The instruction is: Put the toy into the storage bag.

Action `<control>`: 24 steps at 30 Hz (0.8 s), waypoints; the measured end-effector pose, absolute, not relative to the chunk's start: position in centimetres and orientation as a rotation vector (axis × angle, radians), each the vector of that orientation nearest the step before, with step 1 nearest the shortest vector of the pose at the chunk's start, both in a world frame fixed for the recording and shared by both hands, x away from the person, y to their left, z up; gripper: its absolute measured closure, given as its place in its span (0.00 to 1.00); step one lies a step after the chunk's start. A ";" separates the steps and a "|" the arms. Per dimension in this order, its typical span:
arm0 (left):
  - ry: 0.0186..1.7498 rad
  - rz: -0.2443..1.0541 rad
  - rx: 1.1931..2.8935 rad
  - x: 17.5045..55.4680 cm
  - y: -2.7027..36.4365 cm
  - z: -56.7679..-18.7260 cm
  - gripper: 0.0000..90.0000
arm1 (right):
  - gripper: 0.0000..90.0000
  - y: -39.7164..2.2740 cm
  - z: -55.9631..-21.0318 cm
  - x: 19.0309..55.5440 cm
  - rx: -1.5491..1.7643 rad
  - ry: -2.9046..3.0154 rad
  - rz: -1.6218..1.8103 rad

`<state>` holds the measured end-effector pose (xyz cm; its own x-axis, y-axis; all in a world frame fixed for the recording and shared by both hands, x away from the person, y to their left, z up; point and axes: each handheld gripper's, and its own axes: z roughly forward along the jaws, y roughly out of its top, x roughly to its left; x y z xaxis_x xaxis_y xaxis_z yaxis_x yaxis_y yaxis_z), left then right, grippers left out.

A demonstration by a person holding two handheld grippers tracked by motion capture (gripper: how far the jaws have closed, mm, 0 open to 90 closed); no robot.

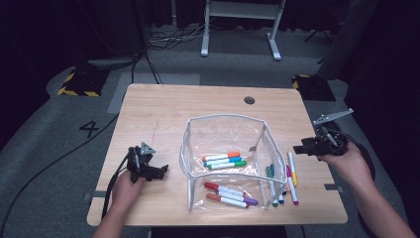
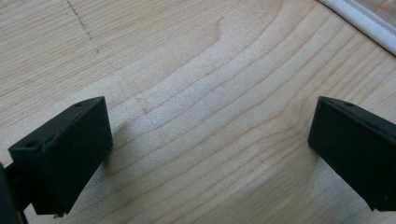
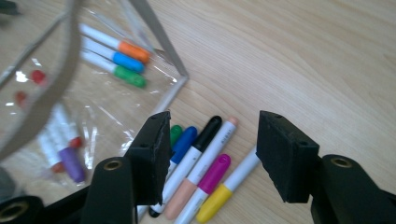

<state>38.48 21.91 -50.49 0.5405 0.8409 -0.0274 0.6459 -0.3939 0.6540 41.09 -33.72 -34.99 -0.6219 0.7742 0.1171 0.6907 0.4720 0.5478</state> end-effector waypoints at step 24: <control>1.193 0.412 2.166 38.5 21.9 -50.5 0.00 | 0.72 -35.1 -45.6 42.7 1.541 2.586 0.476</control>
<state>38.51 21.91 -50.49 0.5425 0.8397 -0.0261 0.6447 -0.3962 0.6538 42.74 -35.12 -45.62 -0.4852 0.8710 0.0777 0.8416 0.4410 0.3119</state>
